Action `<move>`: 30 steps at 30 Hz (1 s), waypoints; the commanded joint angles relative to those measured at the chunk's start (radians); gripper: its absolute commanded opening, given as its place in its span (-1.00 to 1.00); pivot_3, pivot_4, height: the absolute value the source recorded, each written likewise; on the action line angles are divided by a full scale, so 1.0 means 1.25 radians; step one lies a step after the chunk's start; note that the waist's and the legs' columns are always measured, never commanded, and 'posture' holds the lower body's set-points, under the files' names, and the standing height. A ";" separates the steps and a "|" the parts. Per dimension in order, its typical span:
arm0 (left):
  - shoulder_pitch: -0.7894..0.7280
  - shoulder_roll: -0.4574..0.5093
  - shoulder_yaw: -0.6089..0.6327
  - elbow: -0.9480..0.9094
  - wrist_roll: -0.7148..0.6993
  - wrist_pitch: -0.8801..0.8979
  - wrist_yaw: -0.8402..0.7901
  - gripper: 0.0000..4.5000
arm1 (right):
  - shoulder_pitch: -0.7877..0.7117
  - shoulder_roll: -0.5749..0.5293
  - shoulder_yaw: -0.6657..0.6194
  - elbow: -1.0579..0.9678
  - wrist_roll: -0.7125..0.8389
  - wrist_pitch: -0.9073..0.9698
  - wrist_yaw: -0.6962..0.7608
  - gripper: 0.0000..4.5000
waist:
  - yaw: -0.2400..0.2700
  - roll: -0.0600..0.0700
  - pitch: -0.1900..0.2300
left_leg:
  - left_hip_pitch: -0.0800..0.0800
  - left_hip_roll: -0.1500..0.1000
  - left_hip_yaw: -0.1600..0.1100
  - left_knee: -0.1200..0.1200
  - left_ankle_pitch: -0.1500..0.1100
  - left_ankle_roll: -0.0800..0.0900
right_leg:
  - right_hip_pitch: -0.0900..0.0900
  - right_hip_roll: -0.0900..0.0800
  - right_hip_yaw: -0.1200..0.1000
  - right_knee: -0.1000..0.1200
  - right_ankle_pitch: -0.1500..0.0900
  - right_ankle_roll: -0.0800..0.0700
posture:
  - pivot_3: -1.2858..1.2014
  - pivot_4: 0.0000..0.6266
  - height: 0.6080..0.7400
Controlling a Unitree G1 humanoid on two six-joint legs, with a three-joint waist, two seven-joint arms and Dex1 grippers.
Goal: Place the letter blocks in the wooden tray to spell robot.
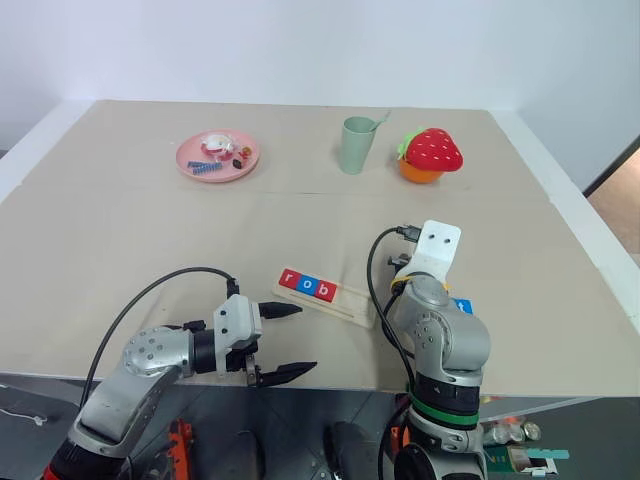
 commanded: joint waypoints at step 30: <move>-0.035 -0.024 -0.026 0.010 0.023 -0.036 -0.001 1.00 | 0.034 -0.739 0.092 0.214 0.175 -0.424 0.990 0.98 | -0.001 0.001 0.001 | 0.000 -0.001 -0.001 -0.002 -0.003 0.004 | 0.006 -0.001 -0.001 -0.010 0.000 0.001 | 0.03 -0.52 1.00</move>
